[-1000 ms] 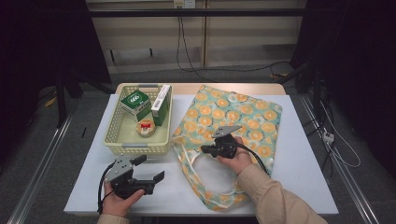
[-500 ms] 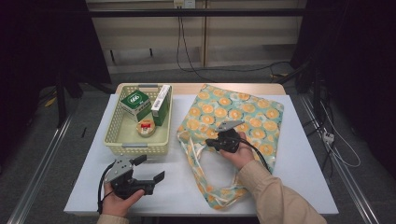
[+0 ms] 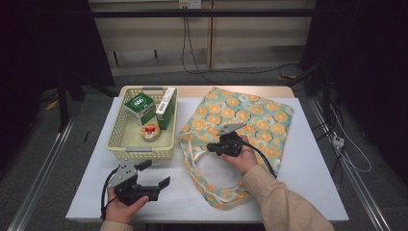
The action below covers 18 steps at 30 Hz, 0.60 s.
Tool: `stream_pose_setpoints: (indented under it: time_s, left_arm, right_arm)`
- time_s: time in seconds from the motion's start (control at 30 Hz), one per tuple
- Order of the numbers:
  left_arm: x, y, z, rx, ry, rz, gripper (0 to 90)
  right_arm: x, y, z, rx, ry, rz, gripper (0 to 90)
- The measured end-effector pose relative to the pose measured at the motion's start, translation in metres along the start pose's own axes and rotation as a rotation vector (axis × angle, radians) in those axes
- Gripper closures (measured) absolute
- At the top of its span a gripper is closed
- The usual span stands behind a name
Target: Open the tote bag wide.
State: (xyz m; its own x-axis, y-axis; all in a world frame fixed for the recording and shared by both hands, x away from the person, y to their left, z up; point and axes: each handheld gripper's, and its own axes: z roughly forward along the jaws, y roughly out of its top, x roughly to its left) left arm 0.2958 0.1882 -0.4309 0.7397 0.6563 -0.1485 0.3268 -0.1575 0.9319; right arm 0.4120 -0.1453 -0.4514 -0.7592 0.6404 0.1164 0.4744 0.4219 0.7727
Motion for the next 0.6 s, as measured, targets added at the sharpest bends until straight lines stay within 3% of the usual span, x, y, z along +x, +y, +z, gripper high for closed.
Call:
stream_pose_setpoints:
  time_s: [0.03, 0.13, 0.2, 0.23, 0.37, 0.6]
  left_arm:
    - [0.0, 0.0, 0.0, 0.0, 0.001, -0.002, 7.5]
    - [0.001, 0.0, -0.001, 0.0, 0.001, 0.0, 7.5]
    - [0.001, 0.0, -0.001, 0.001, 0.002, 0.002, 7.5]
    - [0.001, 0.0, -0.001, 0.001, 0.003, 0.002, 7.5]
    - [-0.001, 0.0, -0.002, 0.0, 0.005, 0.001, 7.5]
    - [0.0, -0.001, -0.003, -0.001, 0.015, 0.001, 7.3]
  right_arm:
    - [0.0, 0.0, 0.0, 0.0, 0.0, 0.0, 80.6]
    - [0.005, 0.001, -0.009, -0.013, -0.007, -0.013, 61.1]
    - [0.009, 0.002, -0.017, 0.004, -0.009, -0.037, 54.9]
    - [0.014, 0.001, -0.025, 0.012, -0.007, -0.046, 47.6]
    - [0.021, -0.001, -0.037, 0.009, 0.016, -0.036, 38.1]
    - [0.048, -0.006, -0.057, -0.025, 0.12, -0.037, 31.8]
